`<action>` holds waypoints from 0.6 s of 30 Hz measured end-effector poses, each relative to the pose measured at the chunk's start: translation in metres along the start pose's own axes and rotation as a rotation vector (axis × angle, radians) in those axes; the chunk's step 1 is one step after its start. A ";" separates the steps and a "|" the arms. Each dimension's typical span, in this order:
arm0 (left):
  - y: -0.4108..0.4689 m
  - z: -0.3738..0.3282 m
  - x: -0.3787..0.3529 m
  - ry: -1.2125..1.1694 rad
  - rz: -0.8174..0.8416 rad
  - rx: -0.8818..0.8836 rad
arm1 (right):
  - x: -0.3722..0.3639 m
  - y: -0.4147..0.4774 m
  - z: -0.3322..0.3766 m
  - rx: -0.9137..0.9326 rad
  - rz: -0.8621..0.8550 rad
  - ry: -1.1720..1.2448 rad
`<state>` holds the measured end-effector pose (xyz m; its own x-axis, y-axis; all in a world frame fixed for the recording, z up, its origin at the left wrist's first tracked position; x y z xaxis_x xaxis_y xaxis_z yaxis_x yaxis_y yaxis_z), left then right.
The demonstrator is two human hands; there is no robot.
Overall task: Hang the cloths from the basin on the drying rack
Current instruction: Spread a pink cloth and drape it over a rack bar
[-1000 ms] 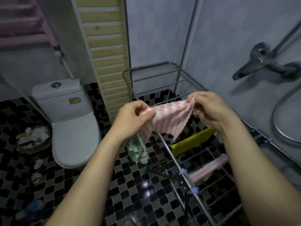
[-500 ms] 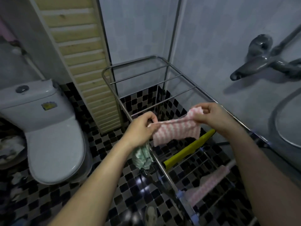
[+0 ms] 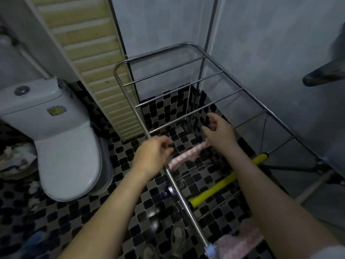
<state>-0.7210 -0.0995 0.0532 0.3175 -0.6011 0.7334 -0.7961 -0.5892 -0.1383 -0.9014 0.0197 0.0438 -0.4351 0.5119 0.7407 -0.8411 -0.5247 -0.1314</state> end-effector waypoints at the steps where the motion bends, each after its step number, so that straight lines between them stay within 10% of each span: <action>1: -0.005 -0.001 -0.006 0.051 0.074 -0.008 | 0.003 -0.001 -0.004 -0.019 -0.087 -0.041; 18: -0.019 -0.001 -0.013 0.175 0.032 -0.036 | 0.009 -0.022 -0.039 -0.215 -0.056 0.179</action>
<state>-0.7106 -0.0804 0.0468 0.1995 -0.5143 0.8341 -0.8234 -0.5494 -0.1418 -0.8993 0.0623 0.0279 -0.4201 0.6582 0.6248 -0.9058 -0.3456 -0.2450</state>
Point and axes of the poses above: each hand's wrist, its own y-axis towards the middle knuckle, its own x-axis out of the back of the hand, z = x × y, the point moved 1 cm from there along y, towards the middle knuckle, and after that the axes turned 7 degrees about -y, right-handed, at the moved point
